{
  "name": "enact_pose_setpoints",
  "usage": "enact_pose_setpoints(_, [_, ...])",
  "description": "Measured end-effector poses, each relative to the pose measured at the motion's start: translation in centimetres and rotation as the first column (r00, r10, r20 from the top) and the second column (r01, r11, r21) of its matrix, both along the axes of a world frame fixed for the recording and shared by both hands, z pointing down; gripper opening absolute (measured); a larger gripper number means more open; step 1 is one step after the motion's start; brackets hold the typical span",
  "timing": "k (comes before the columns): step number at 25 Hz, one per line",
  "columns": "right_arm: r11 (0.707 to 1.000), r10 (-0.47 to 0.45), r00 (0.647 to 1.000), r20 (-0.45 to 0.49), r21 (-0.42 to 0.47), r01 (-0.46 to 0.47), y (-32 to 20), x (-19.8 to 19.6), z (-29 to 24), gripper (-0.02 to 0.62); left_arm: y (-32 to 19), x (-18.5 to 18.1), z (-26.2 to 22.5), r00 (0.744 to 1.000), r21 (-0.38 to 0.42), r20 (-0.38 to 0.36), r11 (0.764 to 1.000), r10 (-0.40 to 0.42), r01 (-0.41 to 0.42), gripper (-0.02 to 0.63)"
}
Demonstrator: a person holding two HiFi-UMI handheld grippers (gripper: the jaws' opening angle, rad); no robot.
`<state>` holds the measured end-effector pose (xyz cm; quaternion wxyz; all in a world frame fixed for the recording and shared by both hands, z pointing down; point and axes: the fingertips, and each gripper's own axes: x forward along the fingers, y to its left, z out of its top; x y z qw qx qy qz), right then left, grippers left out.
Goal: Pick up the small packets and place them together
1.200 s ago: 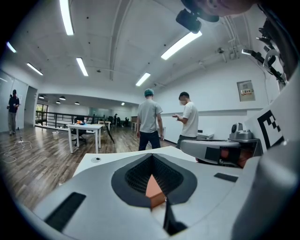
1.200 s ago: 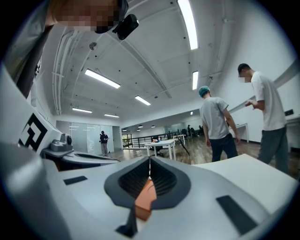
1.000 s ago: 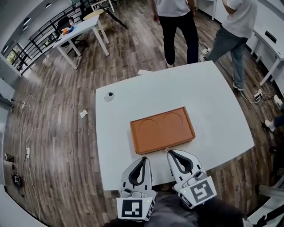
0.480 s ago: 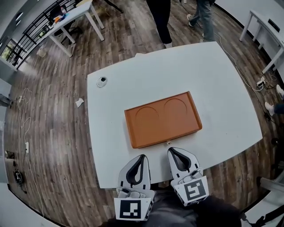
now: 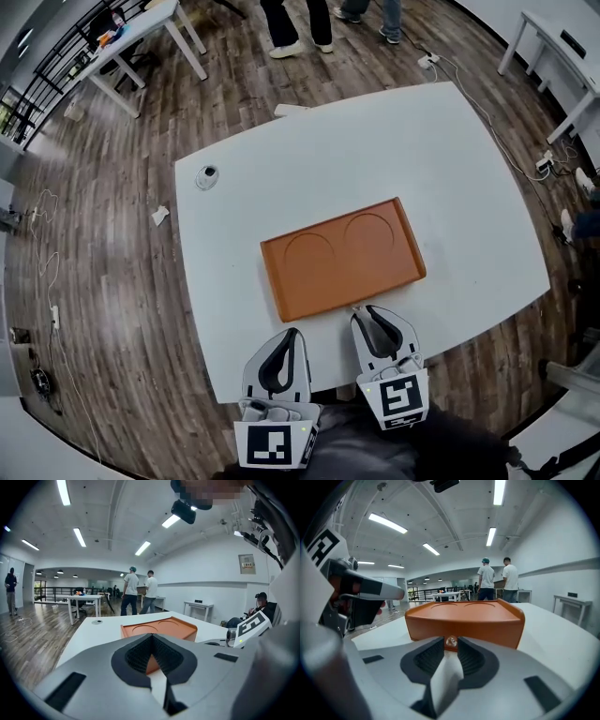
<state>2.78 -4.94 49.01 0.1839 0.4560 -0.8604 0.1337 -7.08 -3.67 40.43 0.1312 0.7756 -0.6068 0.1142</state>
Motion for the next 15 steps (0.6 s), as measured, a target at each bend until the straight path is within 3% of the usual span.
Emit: enact_pose_setpoints(15, [0.989, 0.056, 0.988, -0.142, -0.126, -0.074, -1.4, -0.6, 2.1, 0.078, -2.1, -1.8, 0.6, 0.998, -0.045, -0.032, 0.998, 0.045, -0.046, 0.004])
